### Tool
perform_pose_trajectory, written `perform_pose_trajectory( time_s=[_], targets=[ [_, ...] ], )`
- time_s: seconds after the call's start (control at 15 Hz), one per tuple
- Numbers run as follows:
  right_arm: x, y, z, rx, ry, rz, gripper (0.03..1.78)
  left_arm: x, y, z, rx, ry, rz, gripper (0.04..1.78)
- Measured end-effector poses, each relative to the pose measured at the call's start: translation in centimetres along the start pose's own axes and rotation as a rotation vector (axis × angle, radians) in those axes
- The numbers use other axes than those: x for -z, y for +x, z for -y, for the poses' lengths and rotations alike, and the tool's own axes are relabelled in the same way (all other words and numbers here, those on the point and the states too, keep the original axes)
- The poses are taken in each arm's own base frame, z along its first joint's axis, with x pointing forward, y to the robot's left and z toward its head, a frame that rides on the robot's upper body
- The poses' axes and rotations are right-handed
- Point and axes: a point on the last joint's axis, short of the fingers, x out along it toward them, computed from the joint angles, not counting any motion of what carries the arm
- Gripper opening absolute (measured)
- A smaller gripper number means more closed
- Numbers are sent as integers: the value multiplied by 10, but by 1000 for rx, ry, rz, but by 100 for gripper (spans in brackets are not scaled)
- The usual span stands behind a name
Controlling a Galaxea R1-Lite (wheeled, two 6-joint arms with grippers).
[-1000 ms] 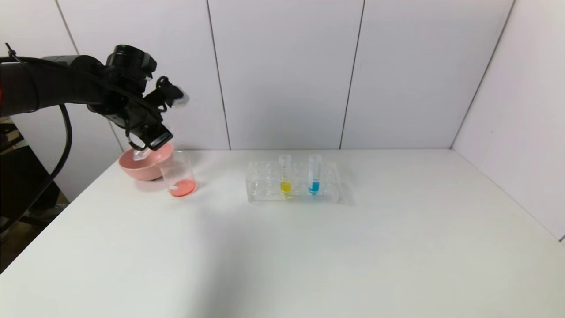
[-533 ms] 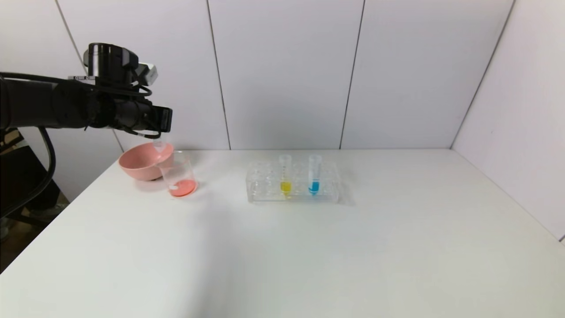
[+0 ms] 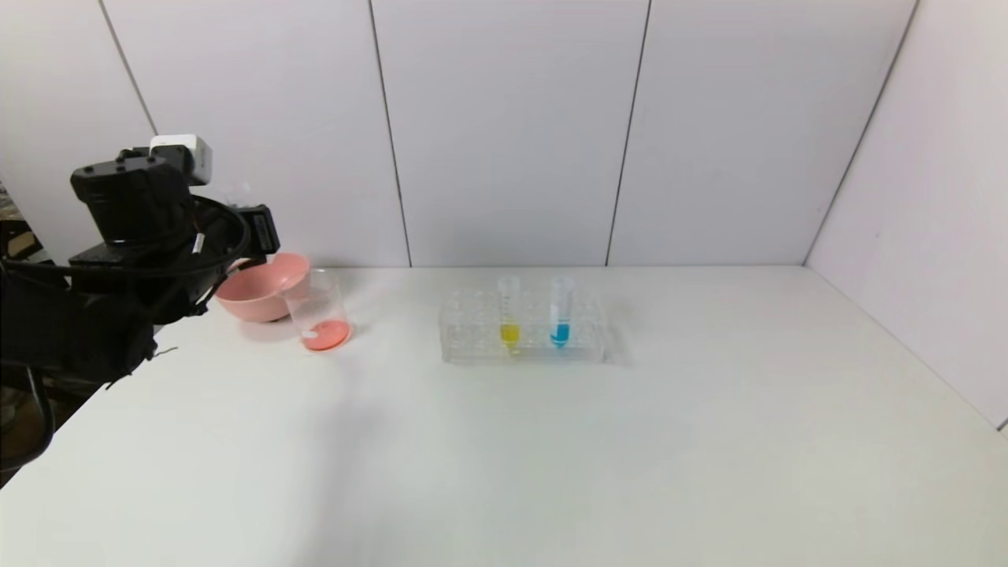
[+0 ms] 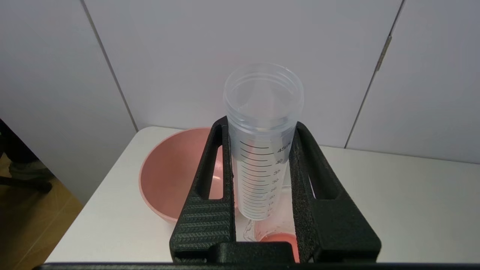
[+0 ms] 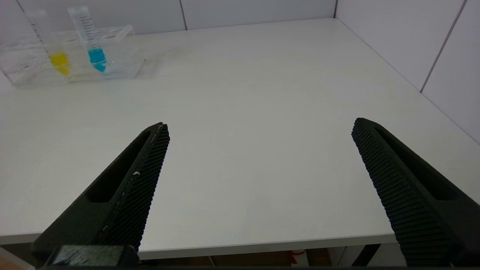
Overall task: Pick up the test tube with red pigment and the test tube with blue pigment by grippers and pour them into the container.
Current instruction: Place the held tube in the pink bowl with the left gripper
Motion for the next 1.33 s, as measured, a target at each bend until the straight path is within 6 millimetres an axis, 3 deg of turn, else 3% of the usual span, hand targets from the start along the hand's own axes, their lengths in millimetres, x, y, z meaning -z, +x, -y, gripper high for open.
perform_pose_trajectory(
  time_s=[0.27, 0.53, 0.87, 1.33],
  targets=[
    [0, 0, 0, 0, 0, 0, 177, 11, -4, -31, -79, -11, 112, 44],
    [0, 0, 0, 0, 0, 0, 177, 32, 26, -56, -143, -5, 94, 44],
    [0, 0, 0, 0, 0, 0, 177, 56, 71, -65, -175, -8, 117, 44],
    [0, 0, 0, 0, 0, 0, 177, 66, 77, -63, -175, -7, 105, 50]
  ],
)
